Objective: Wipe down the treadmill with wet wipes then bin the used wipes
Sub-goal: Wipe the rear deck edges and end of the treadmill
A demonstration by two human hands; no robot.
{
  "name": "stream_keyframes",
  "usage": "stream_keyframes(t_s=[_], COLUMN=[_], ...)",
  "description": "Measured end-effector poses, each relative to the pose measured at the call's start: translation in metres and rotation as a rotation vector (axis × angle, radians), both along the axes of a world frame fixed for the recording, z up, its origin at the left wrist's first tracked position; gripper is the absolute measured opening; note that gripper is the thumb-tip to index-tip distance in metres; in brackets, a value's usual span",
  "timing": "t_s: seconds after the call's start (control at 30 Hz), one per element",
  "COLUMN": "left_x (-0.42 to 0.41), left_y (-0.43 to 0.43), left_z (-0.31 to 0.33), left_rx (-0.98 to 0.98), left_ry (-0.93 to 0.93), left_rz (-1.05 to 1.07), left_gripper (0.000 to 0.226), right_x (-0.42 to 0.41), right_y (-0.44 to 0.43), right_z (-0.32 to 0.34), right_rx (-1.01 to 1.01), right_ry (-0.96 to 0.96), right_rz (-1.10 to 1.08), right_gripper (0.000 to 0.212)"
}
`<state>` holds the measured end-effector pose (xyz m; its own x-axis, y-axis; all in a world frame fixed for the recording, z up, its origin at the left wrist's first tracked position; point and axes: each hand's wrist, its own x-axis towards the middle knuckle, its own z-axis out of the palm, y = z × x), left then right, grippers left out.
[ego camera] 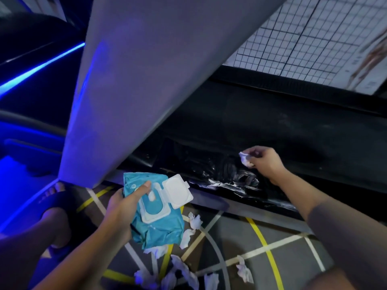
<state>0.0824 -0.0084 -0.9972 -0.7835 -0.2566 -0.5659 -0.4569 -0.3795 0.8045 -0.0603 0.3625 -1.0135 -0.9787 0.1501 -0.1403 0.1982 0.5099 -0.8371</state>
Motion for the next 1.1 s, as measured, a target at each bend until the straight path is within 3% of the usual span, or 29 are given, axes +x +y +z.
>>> stream_keyframes(t_s=[0.13,0.3,0.4,0.53,0.67,0.77,0.9,1.1], left_x=[-0.001,0.002,0.006,0.013,0.018,0.023,0.021,-0.002], left_y=[0.005,0.016,0.020,0.017,0.013,0.013,0.018,0.037], left_z=[0.005,0.012,0.016,0.017,0.015,0.014,0.022,0.065], left_rx=[-0.005,0.024,0.049,0.043,0.017,-0.008,-0.052,-0.161], left_ry=[-0.007,0.019,0.023,0.035,0.044,0.030,0.003,0.072], left_rz=[-0.004,-0.045,-0.063,-0.083,-0.115,-0.123,-0.097,-0.226], left_gripper=[0.024,0.025,0.024,0.026,0.028,0.028,0.030,0.028], right_x=[0.003,0.010,0.021,0.045,0.065,0.065,0.055,0.058], right_y=[-0.018,-0.016,-0.015,-0.030,-0.044,-0.043,-0.031,-0.039], right_z=[-0.003,0.002,0.003,-0.002,0.008,0.027,0.048,0.059], right_rx=[0.439,0.655,0.645,0.484,0.475,0.354,0.409,0.372], right_ry=[-0.008,-0.079,-0.021,0.043,0.088,0.138,0.101,0.002], right_rz=[0.251,0.491,0.515,0.488,0.627,0.456,0.224,0.158], right_gripper=[0.018,0.031,0.026,0.008,0.016,0.016,0.013,0.012])
